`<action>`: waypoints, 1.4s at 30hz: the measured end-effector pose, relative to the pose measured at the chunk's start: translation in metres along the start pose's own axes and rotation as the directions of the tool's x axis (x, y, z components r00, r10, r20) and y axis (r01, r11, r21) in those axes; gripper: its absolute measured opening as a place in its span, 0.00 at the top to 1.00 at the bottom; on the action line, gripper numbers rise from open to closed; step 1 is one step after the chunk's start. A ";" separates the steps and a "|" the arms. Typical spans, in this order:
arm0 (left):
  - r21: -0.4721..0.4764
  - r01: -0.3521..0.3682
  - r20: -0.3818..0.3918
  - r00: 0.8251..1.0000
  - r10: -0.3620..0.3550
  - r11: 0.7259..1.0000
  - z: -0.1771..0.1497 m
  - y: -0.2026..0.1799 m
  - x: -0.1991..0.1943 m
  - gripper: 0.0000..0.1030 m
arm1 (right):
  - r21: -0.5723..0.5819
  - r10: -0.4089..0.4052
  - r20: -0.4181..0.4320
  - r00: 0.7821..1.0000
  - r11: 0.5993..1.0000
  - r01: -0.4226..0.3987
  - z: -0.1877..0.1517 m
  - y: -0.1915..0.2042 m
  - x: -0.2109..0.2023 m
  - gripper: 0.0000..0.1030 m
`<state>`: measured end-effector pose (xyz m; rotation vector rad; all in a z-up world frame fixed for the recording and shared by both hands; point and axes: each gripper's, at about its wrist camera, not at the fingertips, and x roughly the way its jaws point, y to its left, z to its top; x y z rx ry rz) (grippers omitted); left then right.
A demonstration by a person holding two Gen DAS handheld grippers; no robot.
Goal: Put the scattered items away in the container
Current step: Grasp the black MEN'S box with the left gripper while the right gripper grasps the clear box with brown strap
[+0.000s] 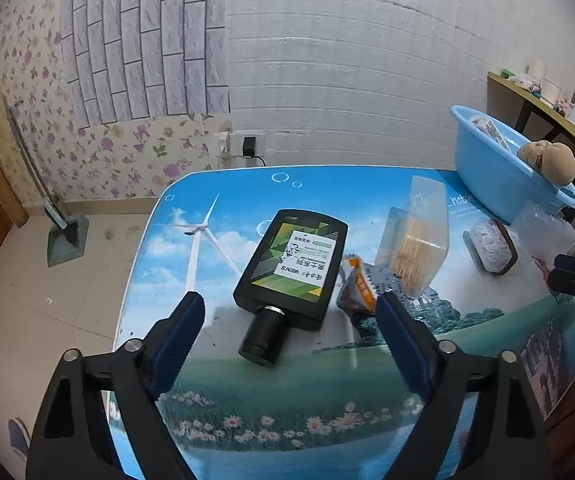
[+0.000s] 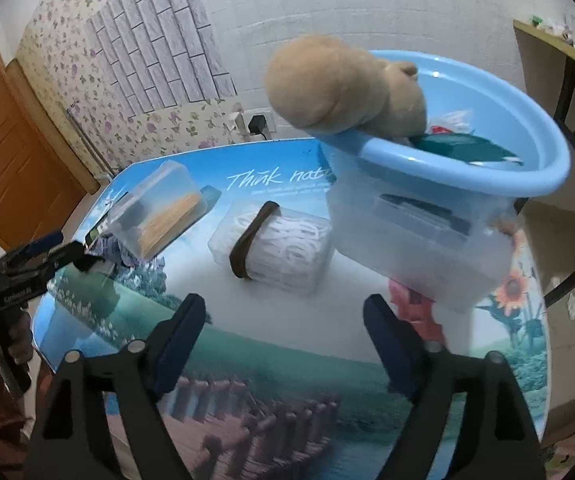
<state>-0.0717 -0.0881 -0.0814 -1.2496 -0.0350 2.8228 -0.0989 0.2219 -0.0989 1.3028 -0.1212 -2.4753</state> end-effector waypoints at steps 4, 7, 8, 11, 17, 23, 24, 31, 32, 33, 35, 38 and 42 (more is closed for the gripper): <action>0.008 0.017 -0.007 1.000 -0.017 1.000 0.005 0.007 0.006 0.15 | 0.021 -0.015 -0.025 1.000 1.000 0.016 0.007 0.009 0.015 0.16; 0.006 0.054 -0.002 0.999 -0.054 0.999 0.007 0.015 0.005 0.15 | 0.022 -0.020 -0.038 0.999 1.000 0.021 0.012 0.016 0.026 0.15; 0.002 0.065 0.000 0.998 -0.065 0.998 0.007 0.018 0.005 0.15 | 0.022 -0.024 -0.042 0.999 0.999 0.025 0.014 0.018 0.029 0.15; -0.006 0.071 -0.009 0.997 -0.071 0.997 0.006 0.028 0.008 0.15 | 0.007 -0.065 -0.051 0.997 0.998 0.065 0.018 0.024 0.040 0.11; 0.009 0.068 -0.036 0.997 -0.067 0.998 0.007 0.032 0.021 0.15 | 0.005 -0.103 -0.074 0.992 0.995 0.104 0.024 0.031 0.058 0.08; 0.075 0.082 -0.057 0.995 -0.078 0.994 0.010 0.016 0.038 0.15 | 0.006 -0.125 -0.084 0.989 0.992 0.126 0.029 0.035 0.068 0.08; 0.081 0.084 -0.060 0.995 -0.079 0.993 0.011 0.014 0.040 0.15 | 0.001 -0.132 -0.082 0.988 0.991 0.133 0.030 0.036 0.070 0.08; 0.118 0.085 -0.064 0.995 -0.078 0.989 0.019 0.005 0.053 0.25 | -0.024 -0.167 -0.070 0.983 0.986 0.166 0.034 0.041 0.079 0.08; 0.120 0.096 -0.060 0.994 -0.089 0.988 0.019 0.005 0.052 0.33 | -0.017 -0.162 -0.072 0.984 0.987 0.161 0.033 0.039 0.080 0.09; 0.122 0.106 -0.058 0.993 -0.099 0.987 0.018 0.004 0.050 0.37 | -0.010 -0.155 -0.074 0.985 0.988 0.154 0.033 0.038 0.080 0.12; 0.137 0.093 -0.055 0.995 -0.086 0.986 0.016 0.000 0.048 0.38 | -0.015 -0.165 -0.065 0.984 0.986 0.164 0.030 0.036 0.077 0.21; 0.135 0.086 -0.057 0.995 -0.079 0.987 0.012 -0.003 0.043 0.38 | -0.012 -0.144 -0.067 0.987 0.990 0.144 0.026 0.029 0.072 0.22; 0.108 0.084 -0.060 0.995 -0.077 0.991 0.006 -0.005 0.031 0.38 | -0.011 -0.112 -0.070 0.991 0.994 0.111 0.018 0.026 0.063 0.22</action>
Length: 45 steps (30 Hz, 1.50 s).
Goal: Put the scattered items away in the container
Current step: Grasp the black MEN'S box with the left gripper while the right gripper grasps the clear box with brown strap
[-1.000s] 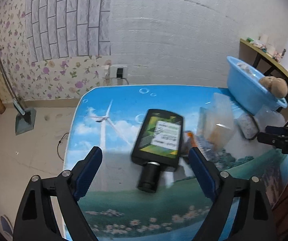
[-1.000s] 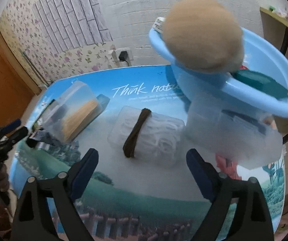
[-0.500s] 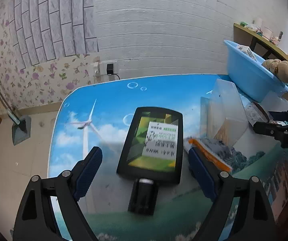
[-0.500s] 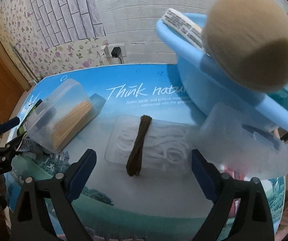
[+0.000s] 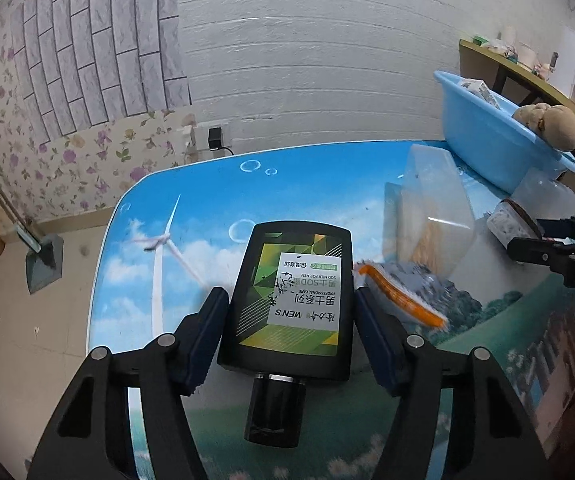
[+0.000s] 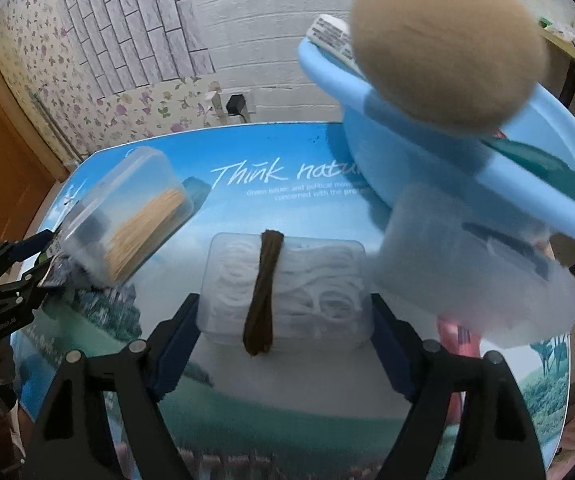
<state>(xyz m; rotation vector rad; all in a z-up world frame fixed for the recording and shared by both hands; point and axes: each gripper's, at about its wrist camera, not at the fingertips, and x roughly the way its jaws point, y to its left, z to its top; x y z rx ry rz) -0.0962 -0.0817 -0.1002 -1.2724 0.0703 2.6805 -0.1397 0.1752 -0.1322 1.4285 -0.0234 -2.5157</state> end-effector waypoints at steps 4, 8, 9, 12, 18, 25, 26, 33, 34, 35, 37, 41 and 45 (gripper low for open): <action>-0.020 -0.018 -0.001 1.000 0.018 1.000 -0.010 -0.003 -0.014 0.38 | -0.022 0.025 0.011 1.000 0.999 -0.025 -0.009 -0.001 -0.012 0.22; -0.023 -0.033 -0.013 0.999 0.032 0.999 -0.025 -0.007 -0.027 0.38 | -0.045 0.044 0.028 0.999 0.998 -0.043 -0.021 -0.003 -0.029 0.22; -0.022 -0.035 -0.015 0.999 0.035 0.999 -0.029 -0.008 -0.030 0.38 | -0.050 0.050 0.032 0.998 0.998 -0.048 -0.025 -0.004 -0.033 0.22; -0.026 -0.044 -0.028 0.999 0.043 0.999 -0.042 -0.015 -0.040 0.38 | -0.057 0.055 0.035 0.998 0.997 -0.053 -0.034 -0.009 -0.040 0.22; -0.034 -0.019 -0.024 1.000 0.018 0.999 -0.056 -0.029 -0.057 0.40 | -0.044 0.062 0.023 0.998 0.997 -0.061 -0.049 -0.022 -0.049 0.22; 0.002 -0.030 -0.007 1.000 0.030 1.000 -0.053 -0.045 -0.064 0.40 | -0.052 0.048 0.014 0.999 0.998 -0.047 -0.061 -0.030 -0.052 0.22; 0.006 -0.041 -0.007 0.999 0.041 0.999 -0.052 -0.045 -0.063 0.40 | -0.055 0.048 0.010 0.999 0.997 -0.047 -0.062 -0.030 -0.051 0.22; 0.000 -0.080 -0.004 0.997 0.080 0.997 -0.052 -0.044 -0.058 0.38 | -0.097 0.039 0.030 0.999 0.995 -0.036 -0.067 -0.026 -0.044 0.21; -0.004 -0.081 -0.003 0.997 0.081 0.997 -0.053 -0.043 -0.057 0.37 | -0.104 0.039 0.036 0.999 0.994 -0.035 -0.067 -0.025 -0.044 0.21; -0.008 -0.084 -0.002 0.996 0.084 0.996 -0.053 -0.042 -0.056 0.36 | -0.109 0.040 0.043 0.998 0.993 -0.035 -0.067 -0.024 -0.043 0.21; -0.016 -0.086 0.004 0.996 0.086 0.996 -0.055 -0.042 -0.054 0.35 | -0.120 0.042 0.062 0.997 0.992 -0.035 -0.068 -0.024 -0.042 0.21; -0.032 -0.092 0.006 0.996 0.093 0.995 -0.057 -0.040 -0.046 0.34 | -0.135 0.045 0.080 0.996 0.990 -0.034 -0.068 -0.023 -0.040 0.20; -0.037 -0.092 0.000 0.996 0.092 0.995 -0.060 -0.041 -0.039 0.33 | -0.165 0.024 0.094 0.995 0.986 -0.008 -0.069 -0.020 -0.037 0.18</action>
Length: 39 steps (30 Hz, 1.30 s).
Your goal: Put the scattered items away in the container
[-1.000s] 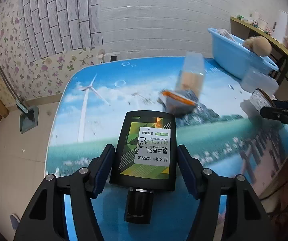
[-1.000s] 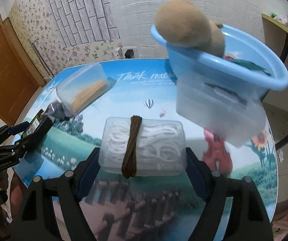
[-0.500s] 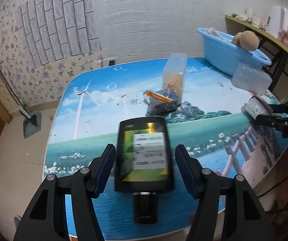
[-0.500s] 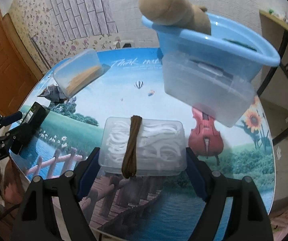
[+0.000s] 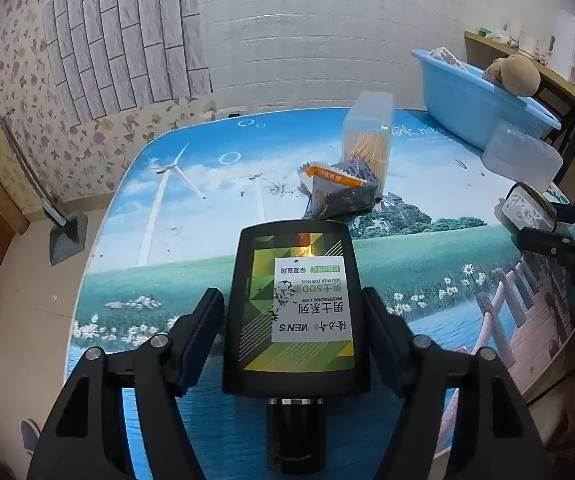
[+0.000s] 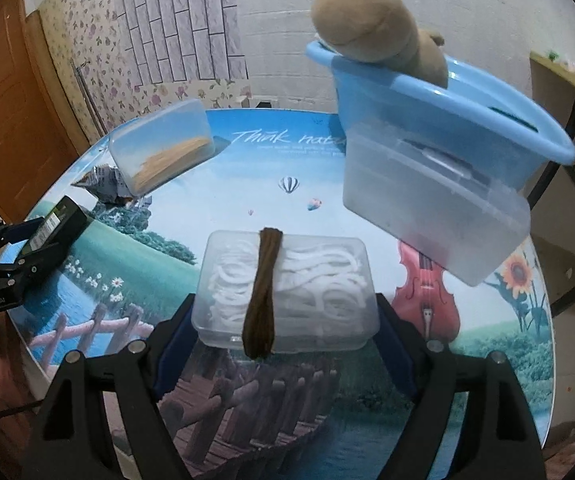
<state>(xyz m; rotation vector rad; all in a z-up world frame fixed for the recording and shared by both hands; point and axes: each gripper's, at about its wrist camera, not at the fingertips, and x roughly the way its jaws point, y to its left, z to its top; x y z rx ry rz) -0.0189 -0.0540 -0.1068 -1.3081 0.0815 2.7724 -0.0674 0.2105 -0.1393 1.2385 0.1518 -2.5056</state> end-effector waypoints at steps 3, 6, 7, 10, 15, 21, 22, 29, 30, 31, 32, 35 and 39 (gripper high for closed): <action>-0.019 0.007 0.004 1.000 -0.006 1.000 -0.001 0.001 0.002 0.27 | -0.035 -0.003 -0.008 1.000 0.999 0.003 -0.001 0.005 0.004 0.00; -0.032 0.003 0.013 1.000 -0.003 0.999 -0.003 0.001 0.003 0.17 | -0.041 -0.002 0.000 1.000 0.999 0.002 -0.002 0.006 0.005 0.00; -0.033 0.005 0.017 1.000 -0.004 0.999 -0.005 0.001 0.003 0.12 | -0.041 -0.002 0.001 1.000 0.999 0.002 -0.003 0.006 0.005 0.00; -0.021 0.016 0.021 1.000 -0.016 1.000 -0.008 -0.004 0.005 0.00 | -0.043 -0.005 0.013 1.000 0.999 0.005 -0.006 0.006 0.003 0.00; -0.016 0.022 0.036 0.999 -0.021 1.000 -0.008 -0.005 0.004 0.00 | -0.026 -0.018 0.012 1.000 0.999 0.019 -0.007 0.004 0.002 0.00; -0.014 0.023 0.046 0.999 -0.022 1.000 -0.010 -0.005 0.003 0.00 | -0.021 -0.023 0.023 0.999 1.000 0.024 -0.008 0.004 0.001 0.00; -0.015 0.023 0.048 0.999 -0.022 1.000 -0.010 -0.005 0.003 0.00 | -0.020 -0.023 0.023 0.999 1.000 0.024 -0.007 0.004 0.001 0.00; -0.015 0.023 0.057 0.998 -0.022 1.000 -0.010 -0.005 0.003 0.00 | -0.021 -0.024 0.024 0.999 0.999 0.024 -0.007 0.004 0.001 0.00; -0.015 0.022 0.059 0.998 -0.022 1.000 -0.011 -0.005 0.003 0.00 | -0.020 -0.024 0.023 0.999 1.000 0.024 -0.007 0.004 0.001 0.00; -0.014 0.022 0.060 0.998 -0.021 1.000 -0.011 -0.006 0.003 0.00 | -0.020 -0.024 0.023 0.999 1.000 0.024 -0.007 0.004 0.001 0.00; -0.014 0.021 0.060 0.998 -0.021 1.000 -0.011 -0.006 0.003 0.00 | -0.020 -0.024 0.023 0.999 1.000 0.024 -0.007 0.004 0.001 0.00; -0.014 0.021 0.060 0.998 -0.020 1.000 -0.011 -0.006 0.003 0.00 | -0.020 -0.024 0.023 0.999 0.999 0.025 -0.007 0.004 0.001 0.00; -0.015 0.020 0.060 0.998 -0.019 1.000 -0.011 -0.006 0.003 0.00 | -0.019 -0.024 0.025 0.999 1.000 0.025 -0.007 0.003 0.002 0.00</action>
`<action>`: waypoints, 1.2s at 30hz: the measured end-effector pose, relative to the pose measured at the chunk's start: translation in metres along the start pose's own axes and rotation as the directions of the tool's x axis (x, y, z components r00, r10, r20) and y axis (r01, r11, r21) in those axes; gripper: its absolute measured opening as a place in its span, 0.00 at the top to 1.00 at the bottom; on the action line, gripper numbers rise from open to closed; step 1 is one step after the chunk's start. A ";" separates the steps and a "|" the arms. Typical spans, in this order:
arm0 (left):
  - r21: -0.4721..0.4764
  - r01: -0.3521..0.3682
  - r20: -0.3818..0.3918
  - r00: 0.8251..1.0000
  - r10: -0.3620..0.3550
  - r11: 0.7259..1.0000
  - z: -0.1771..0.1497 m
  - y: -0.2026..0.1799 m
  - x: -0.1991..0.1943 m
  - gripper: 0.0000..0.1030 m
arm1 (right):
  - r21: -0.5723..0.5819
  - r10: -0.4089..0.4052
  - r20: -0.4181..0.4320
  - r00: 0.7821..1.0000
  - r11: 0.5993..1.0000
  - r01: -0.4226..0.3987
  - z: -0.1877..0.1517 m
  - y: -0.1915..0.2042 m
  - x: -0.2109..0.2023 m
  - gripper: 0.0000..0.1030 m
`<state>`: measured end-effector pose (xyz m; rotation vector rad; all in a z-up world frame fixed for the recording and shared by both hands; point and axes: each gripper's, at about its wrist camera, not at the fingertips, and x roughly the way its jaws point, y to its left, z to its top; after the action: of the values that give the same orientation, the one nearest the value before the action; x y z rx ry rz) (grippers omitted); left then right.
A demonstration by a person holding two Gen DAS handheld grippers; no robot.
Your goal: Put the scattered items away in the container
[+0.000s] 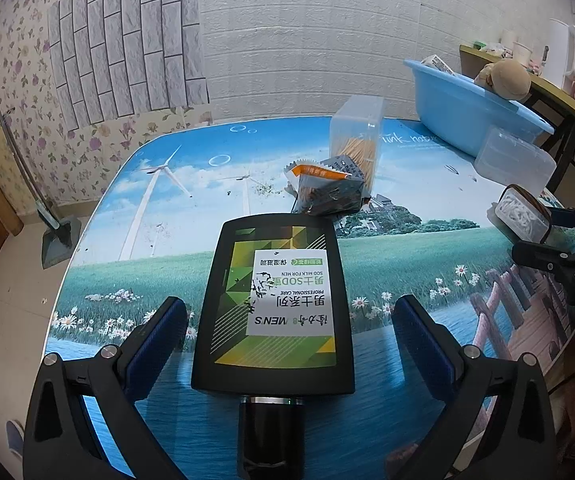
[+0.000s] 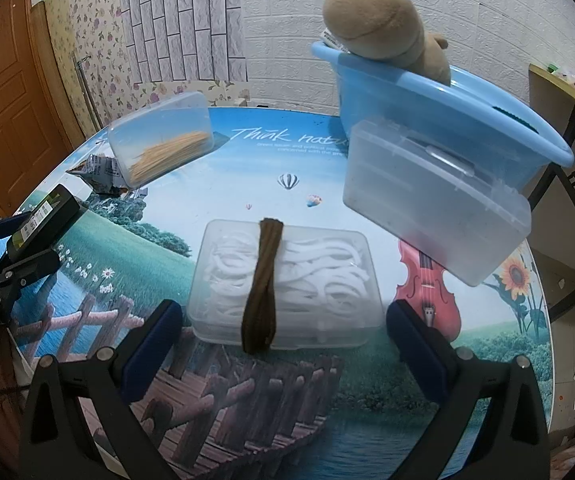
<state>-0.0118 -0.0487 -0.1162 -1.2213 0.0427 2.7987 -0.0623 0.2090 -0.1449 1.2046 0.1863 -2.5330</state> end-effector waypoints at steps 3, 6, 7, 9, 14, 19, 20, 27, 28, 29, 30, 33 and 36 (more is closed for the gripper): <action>0.000 0.002 0.004 1.000 -0.002 1.000 -0.001 0.000 0.000 0.00 | 0.002 -0.001 0.000 1.000 1.000 0.001 0.001 0.001 0.001 0.00; 0.002 0.002 0.006 1.000 -0.002 1.000 -0.001 0.000 0.000 0.00 | 0.003 -0.002 0.000 1.000 1.000 0.002 0.002 0.001 0.001 0.00; 0.003 0.003 0.007 1.000 -0.003 1.000 0.000 0.000 0.000 0.00 | 0.004 -0.002 0.000 1.000 1.000 0.002 0.002 0.001 0.001 0.00; 0.004 0.004 0.008 1.000 -0.005 1.000 -0.001 0.000 0.000 0.00 | 0.005 -0.003 0.001 1.000 1.000 0.003 0.002 0.001 0.001 0.00; 0.004 0.004 0.009 1.000 -0.004 1.000 -0.001 0.001 -0.001 0.00 | 0.005 -0.004 0.000 1.000 1.000 0.004 0.001 0.001 0.000 0.00; 0.004 0.003 0.007 1.000 -0.003 1.000 -0.001 0.001 -0.001 0.00 | 0.005 -0.005 0.000 1.000 1.000 0.005 0.001 0.001 0.000 0.00; 0.004 0.003 0.006 1.000 -0.003 1.000 0.000 0.001 -0.001 0.00 | 0.005 -0.004 0.000 1.000 1.000 0.004 0.002 0.001 0.001 0.00; 0.003 0.002 0.007 1.000 -0.002 1.000 0.000 0.001 -0.001 0.00 | 0.006 -0.005 0.001 1.000 1.000 0.005 0.001 0.001 0.001 0.00; 0.003 0.003 0.007 1.000 -0.003 1.000 0.000 0.001 -0.001 0.00 | 0.006 -0.005 0.001 1.000 1.000 0.005 0.001 0.001 0.000 0.00; 0.003 0.003 0.008 1.000 -0.003 1.000 0.000 0.001 -0.001 0.00 | 0.006 -0.006 0.001 1.000 1.000 0.006 0.001 0.002 0.000 0.00; 0.003 0.003 0.008 1.000 -0.003 1.000 0.000 0.001 -0.001 0.00 | 0.005 -0.006 0.001 1.000 1.000 0.006 0.001 0.001 0.000 0.00; 0.002 0.003 0.008 1.000 -0.003 1.000 0.000 0.001 -0.001 0.00 | 0.006 -0.005 0.002 1.000 1.000 0.005 0.001 0.001 0.000 0.00; 0.004 0.002 0.007 1.000 -0.002 1.000 0.001 0.001 0.000 0.00 | 0.006 -0.005 0.002 1.000 1.000 0.005 0.000 0.001 0.000 0.00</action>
<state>-0.0128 -0.0493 -0.1152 -1.2100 0.0467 2.7994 -0.0620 0.2079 -0.1444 1.2052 0.1815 -2.5412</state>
